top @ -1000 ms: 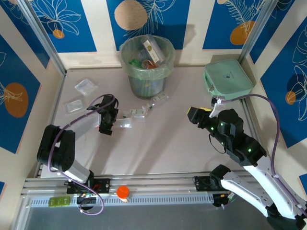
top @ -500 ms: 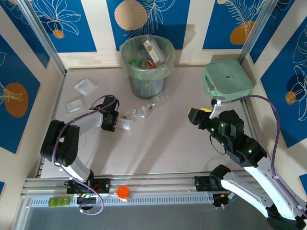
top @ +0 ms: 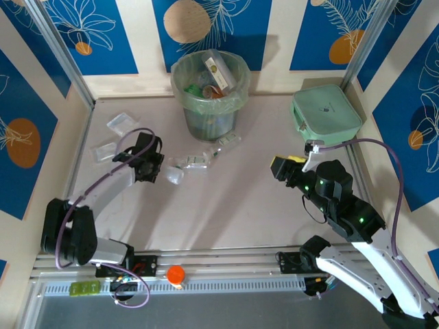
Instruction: Put the plastic bottles in the bin
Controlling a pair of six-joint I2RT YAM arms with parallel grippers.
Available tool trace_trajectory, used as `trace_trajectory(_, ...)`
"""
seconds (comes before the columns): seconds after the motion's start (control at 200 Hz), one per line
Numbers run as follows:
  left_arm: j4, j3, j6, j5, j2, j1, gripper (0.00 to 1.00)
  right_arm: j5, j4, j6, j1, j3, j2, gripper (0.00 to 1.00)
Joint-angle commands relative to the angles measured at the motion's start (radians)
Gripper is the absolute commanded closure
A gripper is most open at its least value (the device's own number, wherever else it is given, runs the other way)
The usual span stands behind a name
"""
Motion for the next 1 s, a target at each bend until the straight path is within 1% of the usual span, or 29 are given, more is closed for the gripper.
trace_trajectory(0.0, -0.092, 0.09, 0.177, -0.064, -0.082, 0.012, 0.43, -0.036, 0.0, -0.018, 0.007, 0.002, -0.013, 0.41)
trace_trajectory(0.085, -0.068, 0.155, 0.292, -0.048, -0.109, 0.013, 0.44, -0.063, 0.013, -0.033, 0.007, -0.002, -0.012, 0.41)
trace_trajectory(0.17, -0.067, 0.268, 0.386, -0.026, -0.098, 0.013, 0.45, -0.067, 0.021, -0.042, 0.007, -0.004, -0.008, 0.41)
trace_trajectory(0.275, -0.057, 0.438, 0.481, -0.004, -0.042, 0.011, 0.46, -0.068, 0.025, -0.045, 0.007, -0.005, -0.004, 0.41)
trace_trajectory(0.33, -0.061, 0.535, 0.519, 0.008, 0.014, 0.007, 0.47, -0.075, 0.031, -0.047, 0.008, -0.006, 0.002, 0.41)
trace_trajectory(0.445, -0.063, 0.742, 0.546, 0.081, 0.155, 0.004, 0.5, -0.091, 0.025, -0.05, 0.009, 0.003, 0.024, 0.41)
trace_trajectory(0.555, -0.068, 0.931, 0.558, 0.108, 0.296, -0.003, 0.51, -0.102, 0.021, -0.054, 0.01, 0.014, 0.04, 0.41)
trace_trajectory(0.855, -0.122, 1.386, 0.57, 0.104, 0.638, -0.026, 0.53, -0.135, 0.014, -0.025, 0.029, 0.002, 0.058, 0.41)
trace_trajectory(0.995, -0.165, 1.61, 0.625, 0.071, 0.765, -0.068, 0.52, -0.138, 0.017, -0.01, 0.053, -0.015, 0.075, 0.41)
